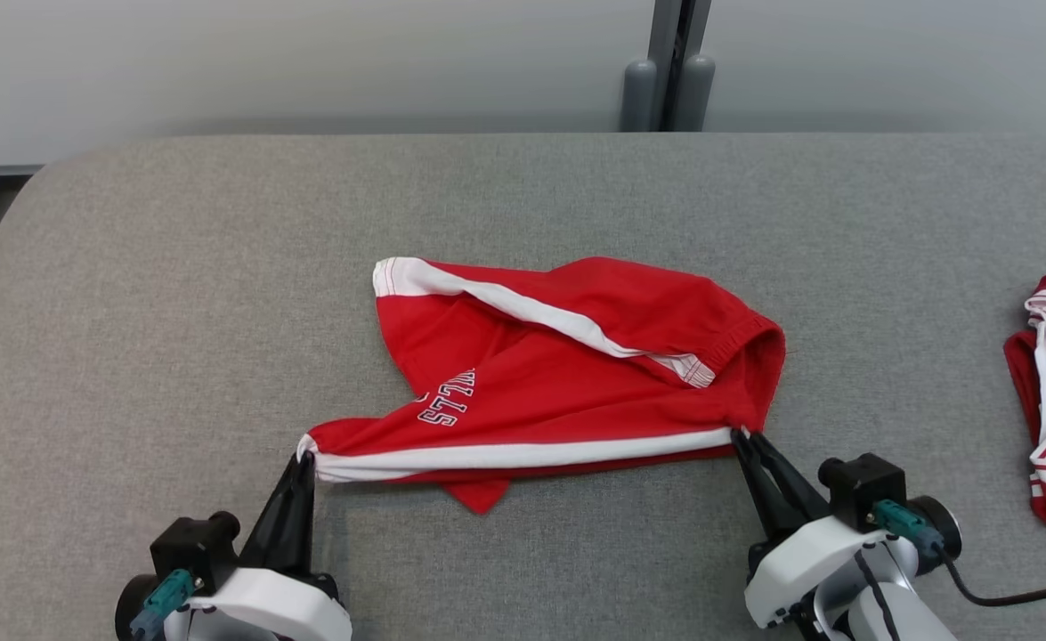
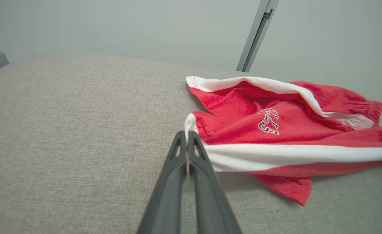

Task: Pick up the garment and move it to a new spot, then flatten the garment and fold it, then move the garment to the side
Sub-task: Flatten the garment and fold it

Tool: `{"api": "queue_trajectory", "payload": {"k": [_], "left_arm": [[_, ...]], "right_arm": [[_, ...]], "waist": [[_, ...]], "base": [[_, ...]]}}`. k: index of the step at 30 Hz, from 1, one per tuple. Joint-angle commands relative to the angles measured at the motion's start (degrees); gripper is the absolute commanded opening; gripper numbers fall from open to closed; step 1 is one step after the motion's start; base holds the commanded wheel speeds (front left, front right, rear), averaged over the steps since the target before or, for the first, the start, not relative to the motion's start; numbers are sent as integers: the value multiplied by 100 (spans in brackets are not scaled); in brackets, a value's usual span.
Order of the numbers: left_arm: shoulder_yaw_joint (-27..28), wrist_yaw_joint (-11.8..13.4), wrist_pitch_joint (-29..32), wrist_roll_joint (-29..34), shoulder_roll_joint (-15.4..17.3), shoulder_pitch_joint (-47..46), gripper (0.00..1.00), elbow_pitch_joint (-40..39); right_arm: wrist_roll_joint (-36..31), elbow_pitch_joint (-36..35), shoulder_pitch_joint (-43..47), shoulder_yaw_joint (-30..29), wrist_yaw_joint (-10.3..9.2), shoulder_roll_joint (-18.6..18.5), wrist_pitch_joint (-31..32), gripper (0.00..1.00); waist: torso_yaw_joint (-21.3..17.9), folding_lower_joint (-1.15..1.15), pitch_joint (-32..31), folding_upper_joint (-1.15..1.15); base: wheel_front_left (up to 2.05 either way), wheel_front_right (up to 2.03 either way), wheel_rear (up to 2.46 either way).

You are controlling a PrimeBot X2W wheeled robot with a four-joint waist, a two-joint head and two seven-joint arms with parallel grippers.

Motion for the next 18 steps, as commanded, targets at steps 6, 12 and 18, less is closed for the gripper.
{"api": "queue_trajectory", "payload": {"k": [6,12,18], "left_arm": [[223,-128,-9,303,30,-318,0,-528],[621,-243,-9,661,256,-1039,0,-1043],[811,-292,-9,830,636,-1866,0,-1411]], "right_arm": [[222,-543,-164,-117,-2,-40,2,0],[544,-957,-763,-59,-2,-149,1,0],[1039,-1166,-1467,-49,-3,-332,2,0]], "waist": [[-67,0,-454,0],[-149,0,-920,0],[-193,0,-1168,0]], "base": [[0,0,0],[0,0,0],[0,0,0]]}}
